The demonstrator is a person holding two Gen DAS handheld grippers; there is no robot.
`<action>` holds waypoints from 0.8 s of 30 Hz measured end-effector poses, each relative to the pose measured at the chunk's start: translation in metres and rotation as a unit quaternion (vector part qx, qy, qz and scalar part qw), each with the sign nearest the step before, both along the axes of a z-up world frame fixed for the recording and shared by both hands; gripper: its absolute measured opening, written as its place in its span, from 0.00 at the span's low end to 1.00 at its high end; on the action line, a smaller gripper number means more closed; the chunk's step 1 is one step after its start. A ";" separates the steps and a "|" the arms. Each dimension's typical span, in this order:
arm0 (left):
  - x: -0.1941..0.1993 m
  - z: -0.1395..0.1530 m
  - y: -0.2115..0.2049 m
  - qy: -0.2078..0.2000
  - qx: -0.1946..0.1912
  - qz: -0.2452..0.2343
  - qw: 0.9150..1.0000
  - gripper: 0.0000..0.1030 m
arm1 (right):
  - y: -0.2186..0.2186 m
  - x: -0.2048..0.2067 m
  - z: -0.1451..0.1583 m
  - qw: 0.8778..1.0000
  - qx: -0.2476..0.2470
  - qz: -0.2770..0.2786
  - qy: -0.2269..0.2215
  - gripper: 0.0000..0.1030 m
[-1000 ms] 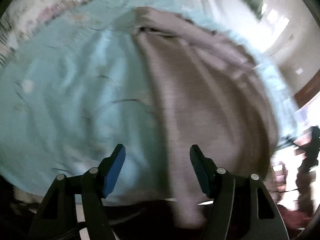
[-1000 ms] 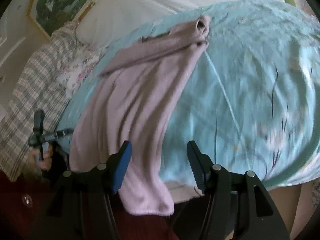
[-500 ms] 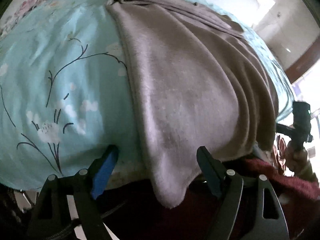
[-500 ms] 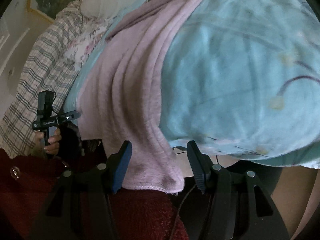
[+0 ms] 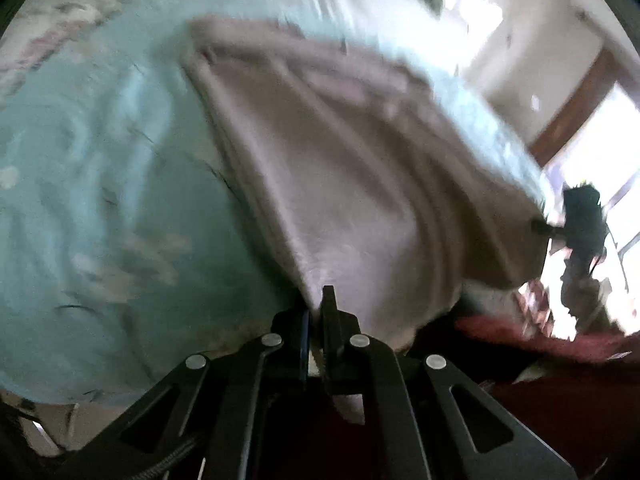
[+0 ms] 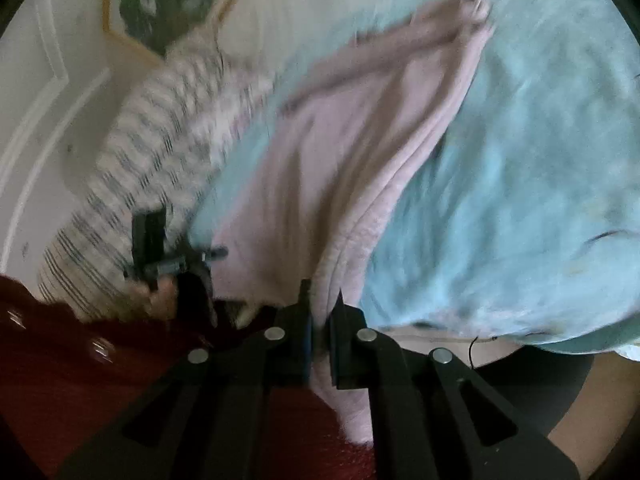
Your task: Fold small clothes
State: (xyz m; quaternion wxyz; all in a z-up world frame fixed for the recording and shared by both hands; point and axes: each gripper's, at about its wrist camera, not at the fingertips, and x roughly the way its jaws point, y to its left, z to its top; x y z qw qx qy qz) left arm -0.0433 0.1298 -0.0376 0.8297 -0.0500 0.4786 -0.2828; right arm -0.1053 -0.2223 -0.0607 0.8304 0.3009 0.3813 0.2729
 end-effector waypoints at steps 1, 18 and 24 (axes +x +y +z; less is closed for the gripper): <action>-0.002 0.010 0.008 -0.014 -0.010 0.012 1.000 0.02 | -0.013 -0.006 0.008 1.000 0.015 -0.019 -0.012 0.07; 0.086 0.124 0.032 -0.160 -0.120 0.130 0.971 0.03 | -0.061 0.036 0.094 0.983 0.070 -0.111 -0.130 0.07; 0.180 0.132 0.010 -0.155 -0.131 0.170 0.964 0.03 | -0.100 0.113 0.104 0.978 0.031 -0.165 -0.121 0.07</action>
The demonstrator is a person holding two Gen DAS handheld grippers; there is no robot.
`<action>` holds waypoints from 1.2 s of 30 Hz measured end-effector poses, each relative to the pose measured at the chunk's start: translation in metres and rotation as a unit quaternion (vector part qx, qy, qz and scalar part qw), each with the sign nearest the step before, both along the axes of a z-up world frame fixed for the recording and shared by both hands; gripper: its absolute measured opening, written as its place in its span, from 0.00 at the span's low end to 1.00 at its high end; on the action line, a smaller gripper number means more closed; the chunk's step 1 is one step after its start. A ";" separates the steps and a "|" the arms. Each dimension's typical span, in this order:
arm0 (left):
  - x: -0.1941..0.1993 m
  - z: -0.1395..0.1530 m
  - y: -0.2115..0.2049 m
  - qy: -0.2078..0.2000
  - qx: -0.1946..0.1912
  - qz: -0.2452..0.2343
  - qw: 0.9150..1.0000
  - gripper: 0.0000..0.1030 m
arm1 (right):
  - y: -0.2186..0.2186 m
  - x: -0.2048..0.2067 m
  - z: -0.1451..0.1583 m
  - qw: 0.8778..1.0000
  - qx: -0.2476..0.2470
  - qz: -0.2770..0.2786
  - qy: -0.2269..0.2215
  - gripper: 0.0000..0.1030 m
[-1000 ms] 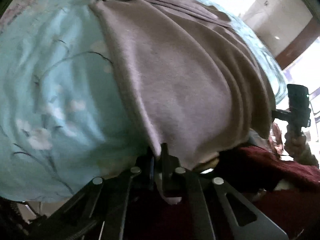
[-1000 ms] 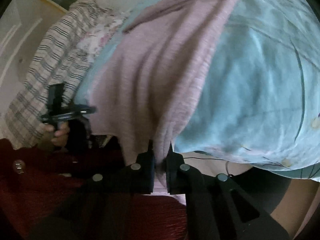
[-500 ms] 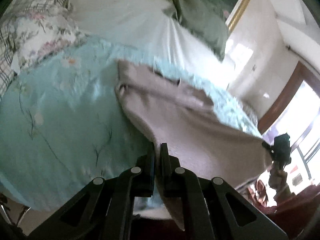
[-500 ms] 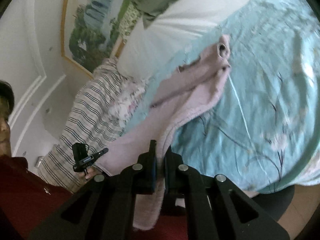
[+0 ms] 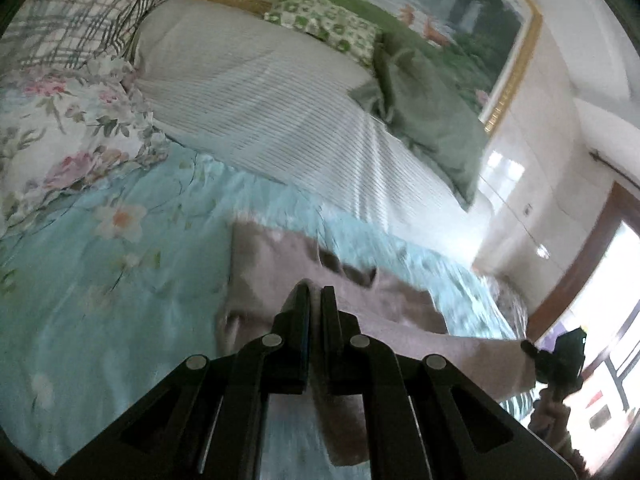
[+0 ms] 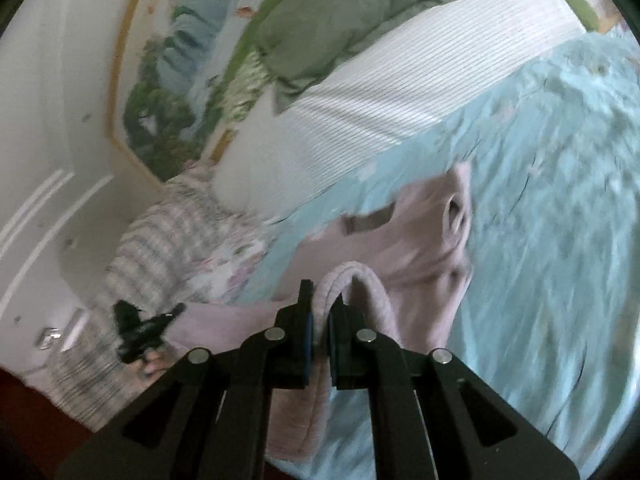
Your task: Fold small clothes
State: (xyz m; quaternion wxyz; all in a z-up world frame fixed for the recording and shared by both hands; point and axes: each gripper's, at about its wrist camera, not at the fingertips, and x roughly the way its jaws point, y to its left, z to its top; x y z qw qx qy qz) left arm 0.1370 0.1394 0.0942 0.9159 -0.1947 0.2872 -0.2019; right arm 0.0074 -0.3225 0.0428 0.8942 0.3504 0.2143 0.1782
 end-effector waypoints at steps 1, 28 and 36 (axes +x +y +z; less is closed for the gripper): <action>0.022 -0.001 -0.005 0.008 -0.002 0.006 1.000 0.03 | -0.008 0.013 0.000 1.000 -0.001 -0.003 0.003 0.07; 0.181 -0.094 -0.056 0.110 0.125 0.002 0.986 0.29 | -0.065 0.187 -0.048 0.982 -0.045 -0.050 0.174 0.24; 0.115 -0.113 -0.136 0.140 0.167 -0.177 0.960 0.32 | 0.018 0.140 -0.015 0.980 -0.157 0.062 0.107 0.50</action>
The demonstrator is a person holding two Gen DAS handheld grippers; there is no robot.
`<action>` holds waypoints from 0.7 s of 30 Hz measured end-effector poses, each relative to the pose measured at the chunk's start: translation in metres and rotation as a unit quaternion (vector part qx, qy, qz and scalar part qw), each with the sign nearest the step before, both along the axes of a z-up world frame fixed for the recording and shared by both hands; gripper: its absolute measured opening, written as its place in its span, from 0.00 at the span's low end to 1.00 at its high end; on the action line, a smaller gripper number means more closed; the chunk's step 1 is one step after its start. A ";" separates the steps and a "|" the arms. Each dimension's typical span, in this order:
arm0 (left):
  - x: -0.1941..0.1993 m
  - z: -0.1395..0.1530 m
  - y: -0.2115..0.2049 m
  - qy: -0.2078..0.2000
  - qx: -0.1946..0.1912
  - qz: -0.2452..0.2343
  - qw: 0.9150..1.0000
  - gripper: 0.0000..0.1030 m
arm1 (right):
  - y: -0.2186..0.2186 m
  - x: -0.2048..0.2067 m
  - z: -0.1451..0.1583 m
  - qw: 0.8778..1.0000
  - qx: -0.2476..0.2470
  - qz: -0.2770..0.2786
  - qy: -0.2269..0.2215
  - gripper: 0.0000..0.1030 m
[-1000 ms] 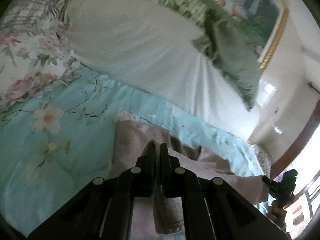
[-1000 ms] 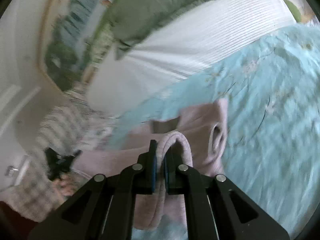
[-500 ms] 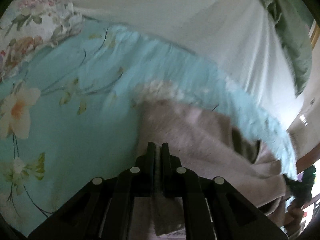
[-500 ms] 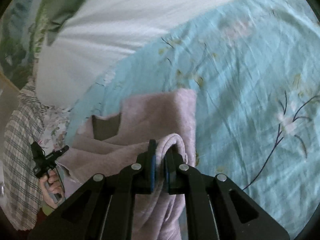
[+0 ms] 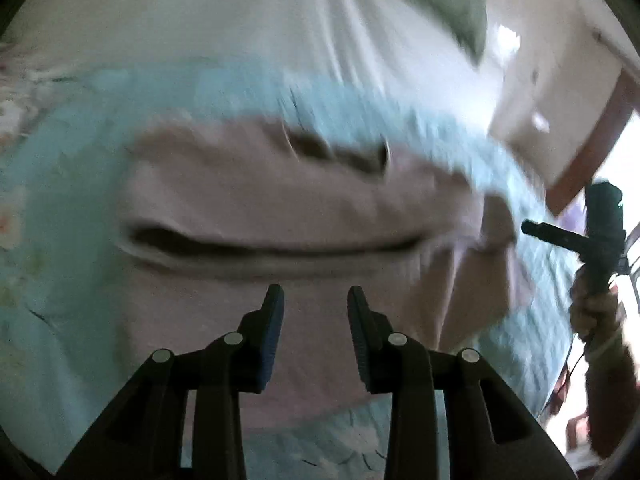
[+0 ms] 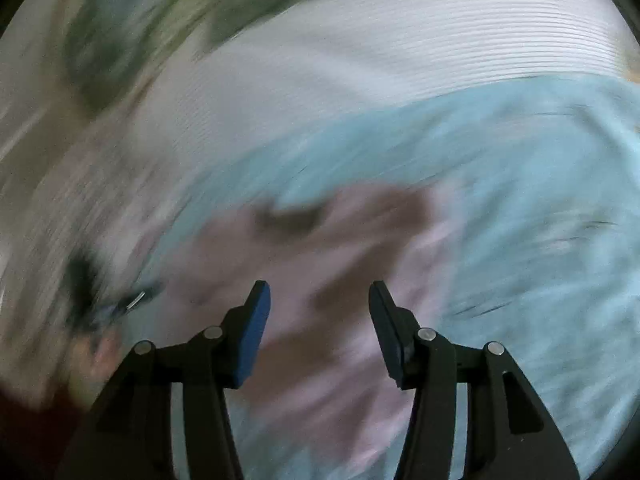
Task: Fold small clothes
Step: 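Fold the hem up toward the collar with the left gripper and release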
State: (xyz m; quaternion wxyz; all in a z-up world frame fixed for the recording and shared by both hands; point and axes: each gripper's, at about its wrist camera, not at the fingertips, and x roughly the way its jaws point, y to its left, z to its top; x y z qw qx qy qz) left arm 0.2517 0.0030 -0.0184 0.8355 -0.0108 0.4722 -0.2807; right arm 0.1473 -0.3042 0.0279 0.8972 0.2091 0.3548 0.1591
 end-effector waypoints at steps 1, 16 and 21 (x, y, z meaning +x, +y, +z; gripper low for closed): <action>0.003 -0.011 -0.011 0.014 0.019 -0.010 1.000 0.32 | 0.025 0.003 -0.007 0.999 -0.027 0.043 0.018 0.49; 0.136 -0.006 0.032 0.008 0.007 0.198 0.980 0.35 | -0.013 0.107 -0.036 0.984 -0.086 -0.131 0.080 0.39; 0.137 -0.004 0.080 0.008 -0.027 0.280 0.960 0.39 | -0.026 0.091 -0.038 0.979 -0.044 -0.186 0.073 0.41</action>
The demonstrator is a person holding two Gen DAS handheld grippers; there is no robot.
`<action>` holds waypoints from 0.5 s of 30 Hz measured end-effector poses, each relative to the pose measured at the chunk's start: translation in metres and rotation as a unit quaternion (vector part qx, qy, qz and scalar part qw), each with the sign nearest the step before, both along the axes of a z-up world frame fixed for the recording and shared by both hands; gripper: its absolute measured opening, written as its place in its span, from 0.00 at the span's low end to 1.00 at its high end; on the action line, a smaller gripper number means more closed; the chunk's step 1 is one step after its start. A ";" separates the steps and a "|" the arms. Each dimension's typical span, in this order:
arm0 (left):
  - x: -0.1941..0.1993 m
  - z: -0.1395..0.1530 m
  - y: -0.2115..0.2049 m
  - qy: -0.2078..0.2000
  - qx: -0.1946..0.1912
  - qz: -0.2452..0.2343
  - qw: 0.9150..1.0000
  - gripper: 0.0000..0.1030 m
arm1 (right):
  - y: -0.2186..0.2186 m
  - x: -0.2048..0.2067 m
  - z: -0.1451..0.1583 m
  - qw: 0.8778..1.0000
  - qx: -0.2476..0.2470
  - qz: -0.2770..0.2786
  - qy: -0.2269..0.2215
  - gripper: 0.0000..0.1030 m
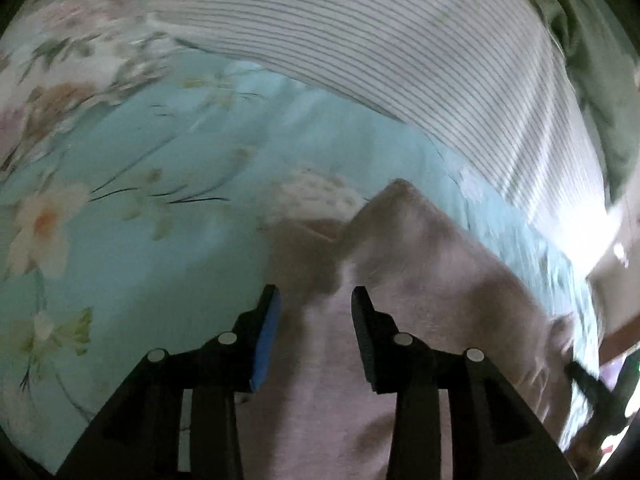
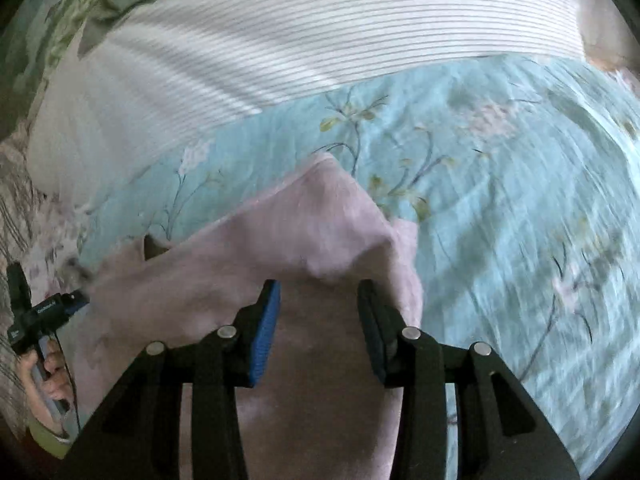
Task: Fold small clothes
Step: 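Fold the hem up toward the collar with the left gripper and release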
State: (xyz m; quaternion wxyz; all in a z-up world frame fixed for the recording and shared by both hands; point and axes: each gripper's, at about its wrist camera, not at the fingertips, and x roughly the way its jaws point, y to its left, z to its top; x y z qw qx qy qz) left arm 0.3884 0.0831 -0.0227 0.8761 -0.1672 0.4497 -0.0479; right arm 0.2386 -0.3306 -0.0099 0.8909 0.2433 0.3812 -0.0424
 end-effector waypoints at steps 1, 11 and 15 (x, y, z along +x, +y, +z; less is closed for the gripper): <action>-0.005 0.001 0.004 -0.001 -0.005 0.004 1.000 0.42 | 0.003 -0.005 0.001 1.000 0.006 0.002 -0.004 0.41; -0.119 0.008 0.008 -0.010 -0.056 -0.026 0.998 0.49 | 0.030 -0.056 -0.013 1.000 0.003 0.007 0.001 0.42; -0.169 0.010 0.014 -0.009 -0.081 -0.033 0.996 0.55 | 0.025 -0.083 -0.015 1.000 0.010 -0.011 -0.004 0.42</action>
